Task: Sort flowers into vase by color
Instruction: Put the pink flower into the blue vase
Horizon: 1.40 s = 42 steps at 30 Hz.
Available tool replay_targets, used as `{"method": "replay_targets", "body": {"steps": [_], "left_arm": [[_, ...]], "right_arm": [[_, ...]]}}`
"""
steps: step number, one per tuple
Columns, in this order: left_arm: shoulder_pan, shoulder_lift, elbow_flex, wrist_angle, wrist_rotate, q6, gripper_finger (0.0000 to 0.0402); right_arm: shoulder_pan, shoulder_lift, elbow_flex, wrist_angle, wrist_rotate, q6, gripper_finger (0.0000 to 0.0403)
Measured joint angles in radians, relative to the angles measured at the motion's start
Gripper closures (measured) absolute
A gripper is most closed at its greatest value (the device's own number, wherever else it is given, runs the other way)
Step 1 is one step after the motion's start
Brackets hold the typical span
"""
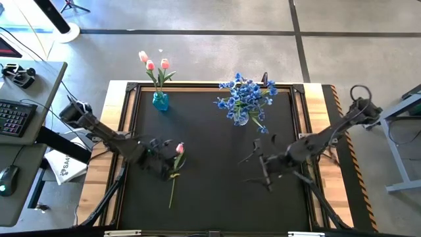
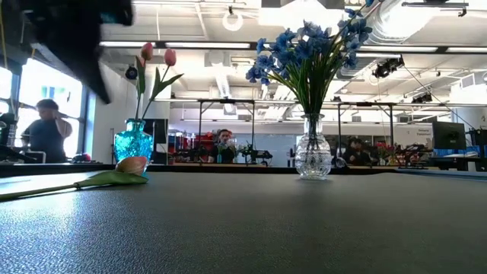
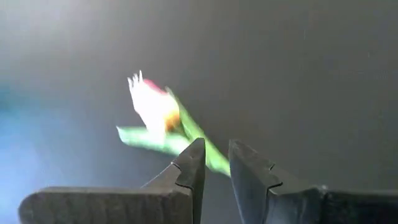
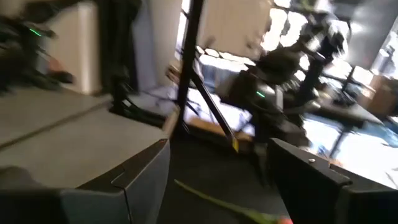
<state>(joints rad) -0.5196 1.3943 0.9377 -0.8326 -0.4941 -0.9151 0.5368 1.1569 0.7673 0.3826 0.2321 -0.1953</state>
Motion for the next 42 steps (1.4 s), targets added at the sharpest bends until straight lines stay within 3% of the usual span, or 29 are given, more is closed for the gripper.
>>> {"method": "replay_targets", "body": {"steps": [6,11,14,19,26,29,42], "left_arm": [[-0.088,0.001,-0.101,0.053,0.088,-0.362,0.0334],[-0.097,0.001,-0.166,0.145,0.145,-0.489,0.0299],[-0.096,0.002,-0.183,0.19,0.154,-0.519,0.0272],[-0.094,0.007,-0.186,0.213,0.147,-0.531,0.024],[-0.068,0.045,-0.186,0.211,0.131,-0.578,0.0234],[-0.06,0.078,-0.186,0.219,0.131,-0.585,0.0234],[0.006,0.196,-0.186,0.323,0.06,-0.602,0.0209]], "right_arm": [[0.07,0.097,0.0,-0.009,0.183,0.04,0.0138],[0.117,0.104,0.001,-0.135,0.386,0.154,0.0138],[0.13,0.104,0.001,-0.231,0.454,0.251,0.0138],[0.132,0.107,0.002,-0.384,0.46,0.425,0.0138],[0.132,0.136,0.002,-0.493,0.517,0.589,0.0138],[0.126,0.174,0.002,-0.501,0.565,0.612,0.0138],[0.063,0.293,0.002,-0.483,0.489,0.644,0.0138]]}}
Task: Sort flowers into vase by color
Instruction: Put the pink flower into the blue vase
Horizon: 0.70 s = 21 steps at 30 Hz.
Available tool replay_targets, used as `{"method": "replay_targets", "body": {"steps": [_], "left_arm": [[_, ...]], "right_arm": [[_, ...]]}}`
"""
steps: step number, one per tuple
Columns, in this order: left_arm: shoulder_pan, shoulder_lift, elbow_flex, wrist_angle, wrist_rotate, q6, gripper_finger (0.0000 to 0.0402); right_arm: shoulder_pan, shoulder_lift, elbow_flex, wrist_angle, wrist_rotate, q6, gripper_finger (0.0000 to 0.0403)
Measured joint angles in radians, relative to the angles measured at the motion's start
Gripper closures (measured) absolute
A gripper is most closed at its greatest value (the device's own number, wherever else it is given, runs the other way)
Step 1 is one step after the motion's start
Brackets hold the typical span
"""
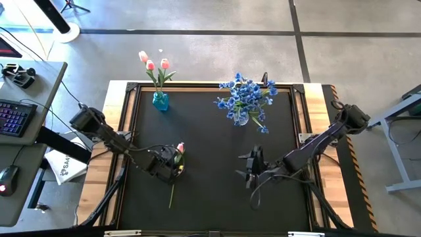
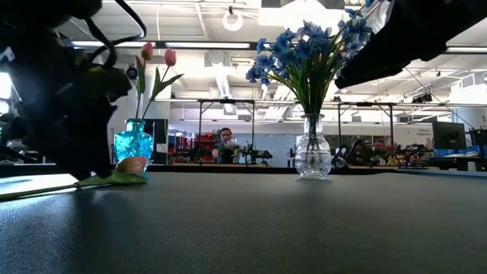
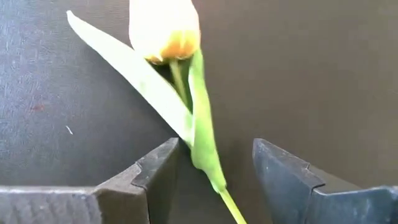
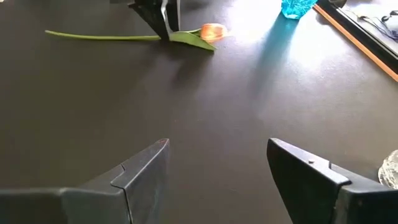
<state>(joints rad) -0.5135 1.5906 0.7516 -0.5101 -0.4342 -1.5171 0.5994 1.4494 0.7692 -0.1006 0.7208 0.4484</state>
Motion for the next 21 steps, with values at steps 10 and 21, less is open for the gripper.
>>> {"method": "replay_targets", "body": {"steps": [10,21], "left_arm": [[0.051,0.044,0.004,-0.01,0.059,0.075,0.0252],[0.054,0.036,0.021,-0.055,0.04,0.118,0.0392]], "right_arm": [[0.001,0.0,0.0,0.003,0.001,-0.002,0.0138],[0.003,-0.001,0.0,-0.016,-0.064,-0.029,0.0138]]}}
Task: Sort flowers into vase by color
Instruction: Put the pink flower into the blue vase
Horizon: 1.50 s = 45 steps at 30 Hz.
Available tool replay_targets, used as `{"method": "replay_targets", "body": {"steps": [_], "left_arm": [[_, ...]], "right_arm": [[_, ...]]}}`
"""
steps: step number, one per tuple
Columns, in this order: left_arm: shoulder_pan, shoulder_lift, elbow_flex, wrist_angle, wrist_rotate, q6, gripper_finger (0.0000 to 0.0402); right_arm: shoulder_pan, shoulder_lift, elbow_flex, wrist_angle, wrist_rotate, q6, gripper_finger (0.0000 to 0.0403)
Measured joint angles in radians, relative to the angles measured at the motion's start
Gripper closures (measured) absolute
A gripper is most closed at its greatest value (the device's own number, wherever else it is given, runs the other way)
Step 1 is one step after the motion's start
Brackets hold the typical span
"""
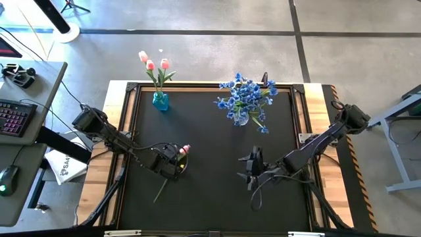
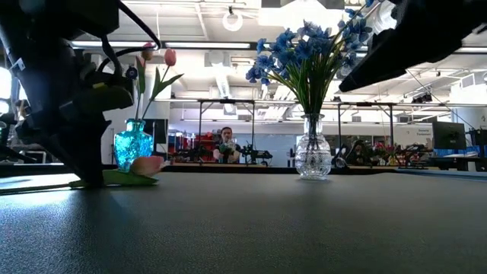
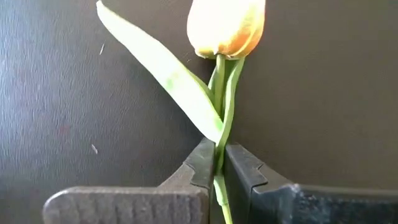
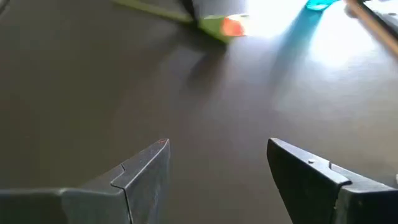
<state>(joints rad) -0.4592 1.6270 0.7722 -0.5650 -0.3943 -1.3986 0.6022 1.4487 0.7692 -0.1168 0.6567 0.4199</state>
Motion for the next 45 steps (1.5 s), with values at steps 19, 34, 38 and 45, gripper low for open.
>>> {"method": "replay_targets", "body": {"steps": [19,34,38,45], "left_arm": [[0.162,-0.152,-0.197,1.249,-0.27,1.083,0.0401],[0.324,-0.307,-0.379,1.964,-0.321,2.151,0.0397],[0.369,-0.371,-0.377,1.998,-0.423,2.247,0.0397],[0.558,-0.486,-0.427,2.115,-0.42,2.298,0.0401]], "right_arm": [[-0.053,-0.001,-0.311,0.639,-0.03,-0.185,0.0202],[-0.053,-0.001,-0.325,0.683,-0.03,-0.167,0.0208],[-0.053,-0.001,-0.325,0.686,-0.022,-0.158,0.0208],[-0.053,-0.001,-0.325,0.689,-0.022,-0.156,0.0208]]}}
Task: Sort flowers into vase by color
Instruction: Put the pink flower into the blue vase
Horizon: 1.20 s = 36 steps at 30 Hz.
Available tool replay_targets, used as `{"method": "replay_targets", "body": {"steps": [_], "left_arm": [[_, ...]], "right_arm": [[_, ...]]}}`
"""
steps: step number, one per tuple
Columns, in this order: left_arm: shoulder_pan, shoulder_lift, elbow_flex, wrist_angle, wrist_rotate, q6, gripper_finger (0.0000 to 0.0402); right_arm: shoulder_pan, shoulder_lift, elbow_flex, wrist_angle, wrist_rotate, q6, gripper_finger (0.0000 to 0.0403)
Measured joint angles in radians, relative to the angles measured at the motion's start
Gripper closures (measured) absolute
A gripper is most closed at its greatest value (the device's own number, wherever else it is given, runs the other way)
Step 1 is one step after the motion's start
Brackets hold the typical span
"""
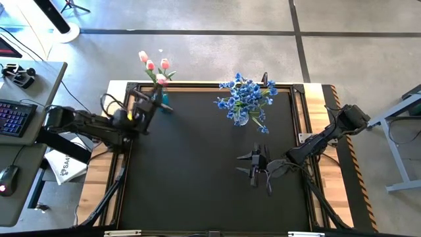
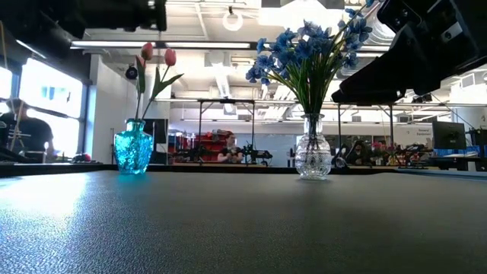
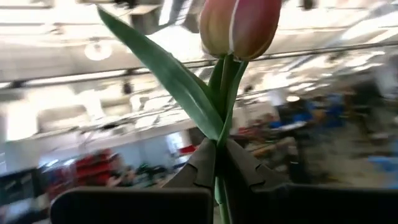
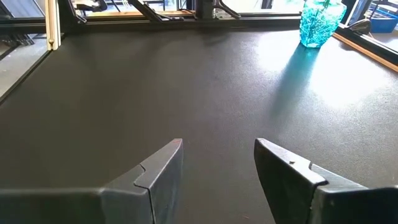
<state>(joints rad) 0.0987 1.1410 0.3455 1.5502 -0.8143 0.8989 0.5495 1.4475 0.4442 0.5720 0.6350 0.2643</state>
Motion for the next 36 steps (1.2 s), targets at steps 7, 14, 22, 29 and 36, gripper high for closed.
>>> {"method": "replay_targets", "body": {"steps": [7,14,22,29,36], "left_arm": [[0.206,-0.031,-0.095,0.001,0.028,-0.16,0.0401],[0.257,-0.031,-0.124,-0.001,0.027,-0.167,0.0401],[0.217,-0.054,-0.107,0.018,0.019,-0.089,0.0401],[0.173,-0.068,-0.083,0.014,-0.06,0.015,0.0401],[0.216,-0.068,-0.086,-0.138,-0.06,-0.139,0.0401]], "right_arm": [[0.0,0.0,0.0,0.002,0.0,-0.002,0.0208],[0.0,0.0,0.0,0.002,0.0,0.0,0.0208],[0.0,0.0,0.0,0.002,0.001,0.0,0.0208],[0.0,0.0,0.0,0.002,0.001,0.007,0.0208],[0.0,0.001,0.0,0.002,0.001,0.006,0.0208]]}}
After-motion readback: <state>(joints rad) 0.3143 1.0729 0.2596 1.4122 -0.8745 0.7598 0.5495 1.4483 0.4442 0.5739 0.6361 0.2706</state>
